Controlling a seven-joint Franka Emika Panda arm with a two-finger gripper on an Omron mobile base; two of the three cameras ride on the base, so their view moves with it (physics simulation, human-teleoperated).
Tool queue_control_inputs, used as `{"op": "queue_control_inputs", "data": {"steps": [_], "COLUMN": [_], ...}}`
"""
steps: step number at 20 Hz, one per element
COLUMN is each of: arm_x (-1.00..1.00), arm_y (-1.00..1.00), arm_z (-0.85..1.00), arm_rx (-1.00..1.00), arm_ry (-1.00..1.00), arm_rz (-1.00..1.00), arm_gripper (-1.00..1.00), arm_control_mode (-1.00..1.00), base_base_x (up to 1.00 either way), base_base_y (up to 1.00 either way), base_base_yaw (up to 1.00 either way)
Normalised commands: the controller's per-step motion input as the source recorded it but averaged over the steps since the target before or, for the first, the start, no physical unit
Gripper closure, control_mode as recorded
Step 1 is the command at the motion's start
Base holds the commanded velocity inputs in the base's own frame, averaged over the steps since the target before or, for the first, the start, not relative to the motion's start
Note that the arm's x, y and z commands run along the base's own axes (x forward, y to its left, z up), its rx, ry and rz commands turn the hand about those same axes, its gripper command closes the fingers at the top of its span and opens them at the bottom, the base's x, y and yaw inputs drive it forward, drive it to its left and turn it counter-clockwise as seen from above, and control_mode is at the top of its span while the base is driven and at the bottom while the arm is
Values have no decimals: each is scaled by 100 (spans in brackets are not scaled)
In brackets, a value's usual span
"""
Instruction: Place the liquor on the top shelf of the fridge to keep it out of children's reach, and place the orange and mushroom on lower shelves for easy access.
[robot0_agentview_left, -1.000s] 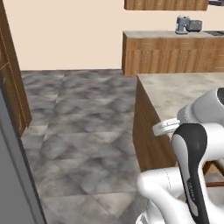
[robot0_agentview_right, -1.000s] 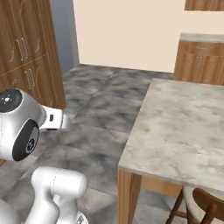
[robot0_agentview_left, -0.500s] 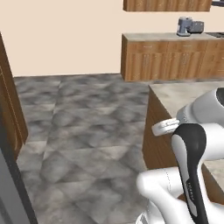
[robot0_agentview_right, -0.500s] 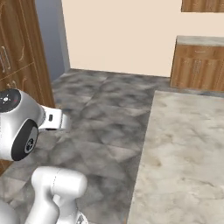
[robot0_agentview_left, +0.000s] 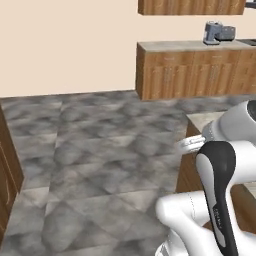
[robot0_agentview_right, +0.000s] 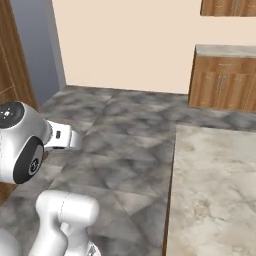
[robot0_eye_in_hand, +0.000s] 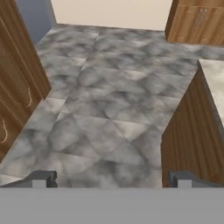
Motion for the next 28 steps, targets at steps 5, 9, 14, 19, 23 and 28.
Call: {"op": "queue_control_inputs", "data": {"steps": [5,9,14,19,23,28], "arm_x": [0,0,0,0,0,0], "arm_y": [0,0,0,0,0,0], "arm_z": [0,0,0,0,0,0], "arm_rx": [0,0,0,0,0,0], "arm_ry": [0,0,0,0,0,0], "arm_rz": [0,0,0,0,0,0], "arm_gripper": [-100,-100,-100,-100,-100,-100], "arm_control_mode": [100,100,100,100,100,100], "base_base_x": [100,100,100,86,68,51], "base_base_y": [32,35,43,37,25,33], "base_base_yaw": [-21,-27,-29,-38,-53,-66]}}
